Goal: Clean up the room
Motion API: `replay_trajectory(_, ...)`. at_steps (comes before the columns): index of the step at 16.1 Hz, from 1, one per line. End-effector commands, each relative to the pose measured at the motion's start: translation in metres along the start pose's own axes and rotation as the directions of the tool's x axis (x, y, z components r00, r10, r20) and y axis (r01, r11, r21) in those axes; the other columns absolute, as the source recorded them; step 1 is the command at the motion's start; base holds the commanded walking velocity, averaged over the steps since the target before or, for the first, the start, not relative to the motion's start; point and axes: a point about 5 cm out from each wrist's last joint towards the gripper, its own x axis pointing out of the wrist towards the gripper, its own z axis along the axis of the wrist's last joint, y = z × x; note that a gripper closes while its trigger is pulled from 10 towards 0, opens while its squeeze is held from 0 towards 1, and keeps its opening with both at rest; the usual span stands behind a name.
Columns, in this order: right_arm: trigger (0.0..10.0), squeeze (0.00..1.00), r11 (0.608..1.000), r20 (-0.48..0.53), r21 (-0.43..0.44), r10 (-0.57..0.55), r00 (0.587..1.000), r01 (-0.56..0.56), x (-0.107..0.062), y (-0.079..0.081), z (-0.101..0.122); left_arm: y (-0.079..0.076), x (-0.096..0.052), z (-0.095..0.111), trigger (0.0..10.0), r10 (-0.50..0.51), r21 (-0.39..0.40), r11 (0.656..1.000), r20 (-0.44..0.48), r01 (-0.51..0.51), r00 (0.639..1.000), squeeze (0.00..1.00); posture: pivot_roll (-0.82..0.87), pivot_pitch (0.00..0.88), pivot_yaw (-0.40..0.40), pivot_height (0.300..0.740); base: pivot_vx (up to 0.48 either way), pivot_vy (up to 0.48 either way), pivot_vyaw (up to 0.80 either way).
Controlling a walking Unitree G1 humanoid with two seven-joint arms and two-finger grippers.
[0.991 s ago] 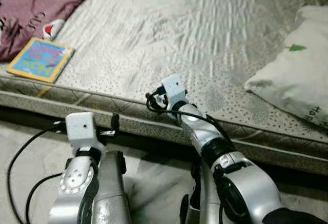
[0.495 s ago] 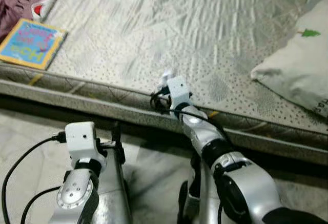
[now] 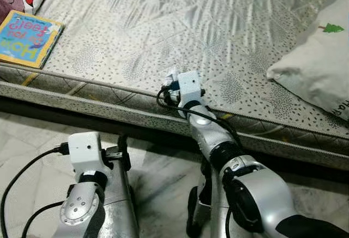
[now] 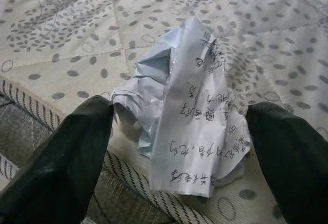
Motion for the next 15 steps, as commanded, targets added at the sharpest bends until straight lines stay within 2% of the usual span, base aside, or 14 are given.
replay_trajectory(1,0.0,0.0,1.0,-0.013,0.014,0.003,1.0,-0.003,-0.0009,0.0045,-0.004,0.0023,-0.004,-0.0013,10.0,0.02,0.012,1.0,-0.013,-0.019,1.0,0.0,0.28,0.317,-0.068,0.536,0.0,0.0,0.0)
replay_trajectory(15,0.0,0.0,1.0,-0.028,0.0,0.014,1.0,-0.014,-0.0015,0.0059,-0.0074,0.0012,-0.0007,-0.0017,10.0,0.016,0.01,1.0,-0.019,-0.016,1.0,0.0,0.27,0.308,-0.065,0.536,0.0,0.0,0.0)
